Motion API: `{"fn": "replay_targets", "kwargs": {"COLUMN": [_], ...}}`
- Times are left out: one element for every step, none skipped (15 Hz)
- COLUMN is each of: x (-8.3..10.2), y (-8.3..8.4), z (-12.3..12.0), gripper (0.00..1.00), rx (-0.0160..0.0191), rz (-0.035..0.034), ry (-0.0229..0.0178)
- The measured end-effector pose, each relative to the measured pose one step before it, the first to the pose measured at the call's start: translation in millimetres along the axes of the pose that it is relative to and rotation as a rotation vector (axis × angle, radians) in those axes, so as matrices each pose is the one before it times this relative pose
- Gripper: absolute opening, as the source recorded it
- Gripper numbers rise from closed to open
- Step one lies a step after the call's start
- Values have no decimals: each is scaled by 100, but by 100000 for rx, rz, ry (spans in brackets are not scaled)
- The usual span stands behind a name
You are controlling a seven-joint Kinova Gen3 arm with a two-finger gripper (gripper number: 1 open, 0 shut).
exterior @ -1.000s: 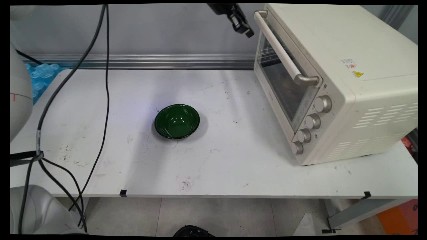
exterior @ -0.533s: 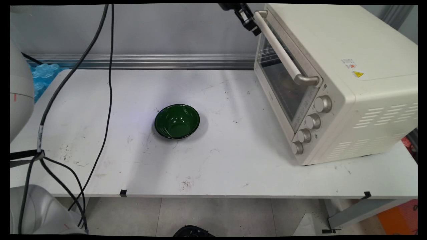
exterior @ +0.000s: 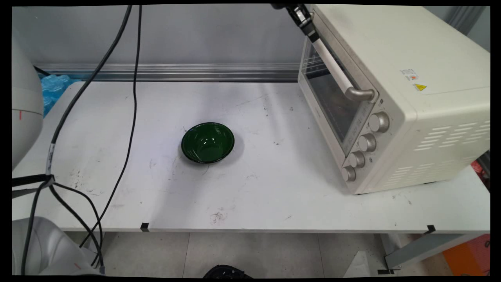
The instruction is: Open the oven
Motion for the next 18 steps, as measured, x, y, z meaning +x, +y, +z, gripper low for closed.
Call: {"fn": "replay_targets", "kwargs": {"x": [312, 366, 345, 296, 239, 204, 180, 186, 150, 115, 55, -32, -49, -44, -58, -67, -58, -83], "y": [166, 171, 136, 106, 71, 10, -10, -51, -56, -60, -34, -71, -33, -27, -26, -34, -25, -25], "z": [69, 105, 136, 159, 202, 226, 237, 322, 356, 337, 326, 397, 335, 366, 310, 298, 231, 281], "gripper": [0, 0, 0, 0, 0, 0, 0, 0, 0, 0, 0, 0, 0, 0, 0, 0, 0, 0], "rx": [-185, -163, -59, -25, -46, -55, -16, 103, 106, 85, 41, 118, 56, 23, 47, 74, 69, 78], "rz": [-206, -188, -207, -144, -151, -11, 48, 25, 20, -19, 18, -40, 60, 74, 78, 87, 88, 120], "ry": [59, 137, 178, 251, 237, 303, 310, 418, 383, 375, 173, 192, 61, 102, 65, 65, 54, 28]}}
